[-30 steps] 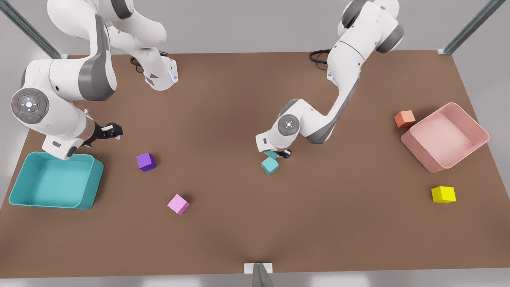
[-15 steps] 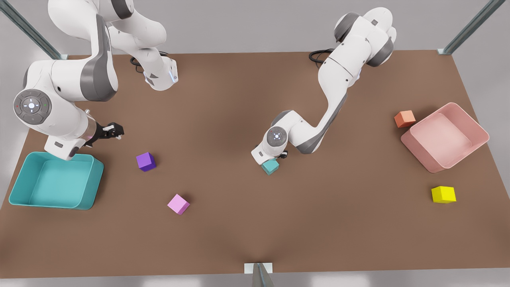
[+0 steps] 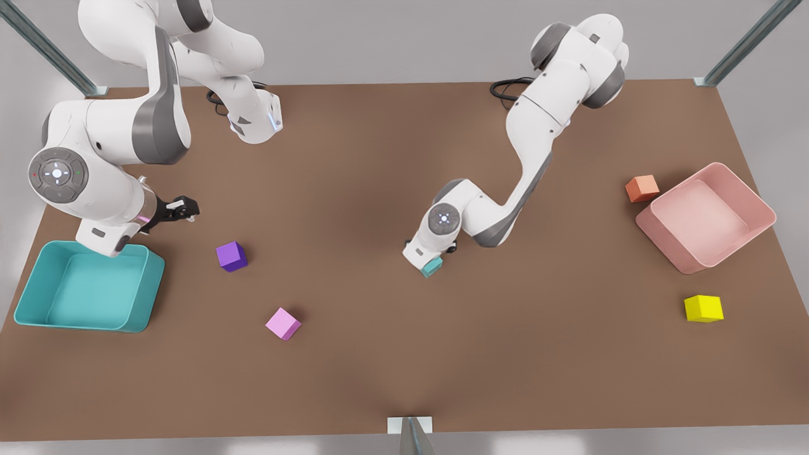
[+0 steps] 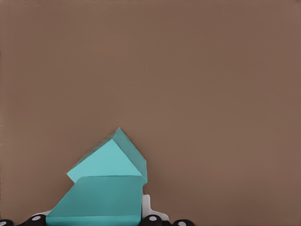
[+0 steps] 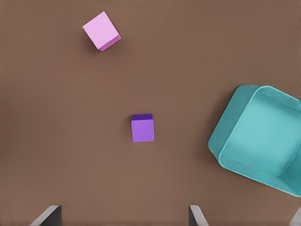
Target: Stack the two blue cubes on top of each other
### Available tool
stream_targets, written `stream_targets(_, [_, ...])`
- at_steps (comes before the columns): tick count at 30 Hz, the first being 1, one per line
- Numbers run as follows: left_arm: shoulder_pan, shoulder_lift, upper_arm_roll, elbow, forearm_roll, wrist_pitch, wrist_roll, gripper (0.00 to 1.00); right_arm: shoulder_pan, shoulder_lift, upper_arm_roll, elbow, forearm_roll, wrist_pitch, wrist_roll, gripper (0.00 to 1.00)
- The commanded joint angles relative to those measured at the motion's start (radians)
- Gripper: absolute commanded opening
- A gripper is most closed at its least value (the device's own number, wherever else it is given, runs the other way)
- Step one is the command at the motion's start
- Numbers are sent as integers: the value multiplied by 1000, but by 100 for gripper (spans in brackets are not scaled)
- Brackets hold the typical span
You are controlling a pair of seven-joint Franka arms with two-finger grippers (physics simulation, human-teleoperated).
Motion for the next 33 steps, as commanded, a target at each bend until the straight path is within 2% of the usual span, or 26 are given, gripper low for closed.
stream_targets(1, [7,-1,0,0,-4,9,-119,63,9,-1,1,1,-14,-10,-4,100])
stream_targets(10, [7,0,0,-4,-5,21,-119,65,10,6,1,5,-16,-15,-4,100])
stream_targets(11, [7,0,0,-6,-4,21,-118,74,10,6,1,5,-16,-15,-4,100])
stream_targets(14, [7,0,0,-4,-5,21,-119,79,18,11,1,4,-16,-15,-4,100])
stream_targets(16, [9,0,0,-4,-5,21,-119,89,19,11,1,5,-16,-15,-4,100])
stream_targets(17, [9,0,0,-4,-5,21,-119,91,19,11,1,5,-16,-17,-4,100])
stream_targets(18, [9,-1,0,-4,-5,21,-118,100,19,11,1,5,-17,-15,-4,100])
stream_targets(21, [23,-33,-3,-3,-10,-25,-118,100,19,11,1,5,-16,-17,-4,100])
stream_targets(23, [21,-125,-5,54,-12,-285,-118,100,19,11,1,5,-17,-15,-4,100])
stream_targets(24, [13,-129,-6,298,-13,-660,-118,100,19,11,1,5,-17,-15,-4,100])
stream_targets(25, [16,-129,-8,416,-39,-820,-118,100,19,11,1,5,-17,-15,-4,100])
stream_targets(26, [32,-130,-3,615,-65,-1049,-116,100,19,11,1,7,-17,-15,-4,100])
stream_targets(27, [98,-168,-5,674,-62,-1106,-63,100,19,11,0,7,-17,-15,-4,100])
stream_targets(28, [196,-241,-5,669,23,-1122,273,100,18,13,1,11,-17,-15,-4,100])
stream_targets(30, [265,-241,-3,636,100,-1100,480,100,15,13,0,19,-17,-15,-4,100])
stream_targets(31, [267,-400,90,371,27,-949,502,100,15,13,0,24,-19,-15,-4,100])
stream_targets(32, [259,-469,172,267,-82,-875,510,100,15,13,0,31,-19,-15,-4,100])
stream_targets(33, [262,-468,182,267,-88,-876,517,100,15,13,-2,34,-27,-15,-5,100])
